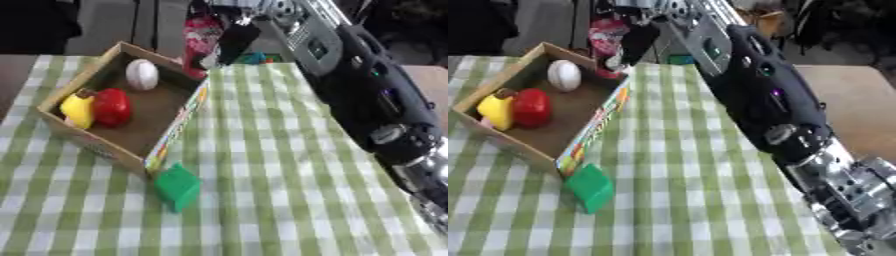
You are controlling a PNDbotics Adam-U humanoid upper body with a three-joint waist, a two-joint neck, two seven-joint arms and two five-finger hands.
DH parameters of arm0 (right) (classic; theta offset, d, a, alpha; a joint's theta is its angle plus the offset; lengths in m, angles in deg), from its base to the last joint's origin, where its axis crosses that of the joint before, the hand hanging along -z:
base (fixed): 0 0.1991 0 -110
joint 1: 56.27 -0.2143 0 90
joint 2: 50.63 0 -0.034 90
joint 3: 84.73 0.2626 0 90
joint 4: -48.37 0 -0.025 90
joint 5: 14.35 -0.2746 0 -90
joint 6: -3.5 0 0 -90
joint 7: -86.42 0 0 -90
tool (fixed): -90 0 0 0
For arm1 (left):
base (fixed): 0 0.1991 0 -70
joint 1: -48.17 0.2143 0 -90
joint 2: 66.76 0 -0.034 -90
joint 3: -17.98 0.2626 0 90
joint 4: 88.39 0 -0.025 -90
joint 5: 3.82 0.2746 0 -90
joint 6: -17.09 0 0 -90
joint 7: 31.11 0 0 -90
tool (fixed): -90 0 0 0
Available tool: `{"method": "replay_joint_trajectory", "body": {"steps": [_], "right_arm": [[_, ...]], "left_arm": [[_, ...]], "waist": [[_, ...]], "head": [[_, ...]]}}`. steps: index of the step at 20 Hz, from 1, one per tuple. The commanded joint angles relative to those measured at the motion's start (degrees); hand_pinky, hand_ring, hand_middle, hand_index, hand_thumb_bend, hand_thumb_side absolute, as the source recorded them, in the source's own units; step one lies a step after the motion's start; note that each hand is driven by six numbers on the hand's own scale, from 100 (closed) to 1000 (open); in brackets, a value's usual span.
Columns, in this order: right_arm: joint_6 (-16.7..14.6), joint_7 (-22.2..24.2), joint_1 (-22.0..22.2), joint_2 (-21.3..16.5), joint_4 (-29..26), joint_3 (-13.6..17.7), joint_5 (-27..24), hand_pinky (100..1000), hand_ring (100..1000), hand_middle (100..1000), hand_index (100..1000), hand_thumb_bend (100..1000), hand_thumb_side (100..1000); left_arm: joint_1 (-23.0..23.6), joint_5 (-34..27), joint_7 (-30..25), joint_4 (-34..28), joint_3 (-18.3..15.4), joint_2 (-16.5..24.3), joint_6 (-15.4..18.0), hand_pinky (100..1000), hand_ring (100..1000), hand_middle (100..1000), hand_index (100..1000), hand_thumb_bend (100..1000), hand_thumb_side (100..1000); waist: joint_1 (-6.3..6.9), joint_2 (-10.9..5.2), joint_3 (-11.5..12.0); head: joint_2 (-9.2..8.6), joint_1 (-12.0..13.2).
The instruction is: Pick up objects on the table and place them in the box.
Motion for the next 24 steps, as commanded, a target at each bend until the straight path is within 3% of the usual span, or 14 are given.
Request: {"method": "replay_joint_trajectory", "body": {"steps": [1, 17, 19, 20, 21, 22, 24], "right_arm": [[0.68, -0.62, -2.89, 2.31, 2.83, 2.30, 1.77, 100, 397, 510, 663, 113, 317], [1.39, -11.16, -3.00, 12.35, 16.10, 10.05, 12.27, 100, 391, 504, 667, 110, 359], [1.17, -12.88, -2.67, 13.16, 17.05, 10.59, 13.79, 100, 415, 520, 689, 126, 404], [0.88, -13.70, -2.53, 13.45, 17.42, 10.74, 14.42, 100, 452, 566, 735, 171, 492], [0.48, -14.53, -2.38, 13.73, 17.70, 10.86, 14.84, 100, 452, 566, 735, 171, 492], [0.07, -15.27, -2.31, 13.93, 17.91, 10.94, 15.10, 116, 491, 616, 779, 234, 602], [-0.90, -16.67, -2.22, 14.18, 18.10, 11.08, 15.17, 182, 540, 679, 825, 285, 657]], "left_arm": [[-0.93, -0.45, -0.49, -0.81, 0.39, 0.96, 0.07, 725, 596, 651, 715, 100, 1000], [-2.76, -1.66, -1.48, -0.81, 1.10, -0.04, 0.40, 726, 596, 652, 715, 100, 1000], [-2.89, -1.76, -1.57, -0.81, 1.15, -0.16, 0.43, 727, 596, 652, 715, 100, 1000], [-2.94, -1.79, -1.61, -0.81, 1.16, -0.21, 0.43, 727, 597, 652, 715, 100, 1000], [-3.00, -1.82, -1.64, -0.81, 1.17, -0.26, 0.44, 727, 597, 652, 715, 100, 1000], [-3.04, -1.85, -1.67, -0.81, 1.17, -0.30, 0.45, 727, 597, 652, 715, 100, 1000], [-3.12, -1.89, -1.72, -0.81, 1.19, -0.35, 0.48, 727, 597, 652, 715, 100, 1000]], "waist": [[0.06, -1.22, 0.52], [-0.09, 0.82, 4.12], [-0.04, 0.98, 4.33], [-0.03, 1.04, 4.38], [-0.03, 1.11, 4.44], [-0.03, 1.16, 4.48], [-0.04, 1.25, 4.54]], "head": [[-0.70, -1.09], [-3.16, -4.93], [-3.31, -5.01], [-3.37, -5.03], [-3.44, -5.05], [-3.47, -5.06], [-3.42, -5.05]]}}
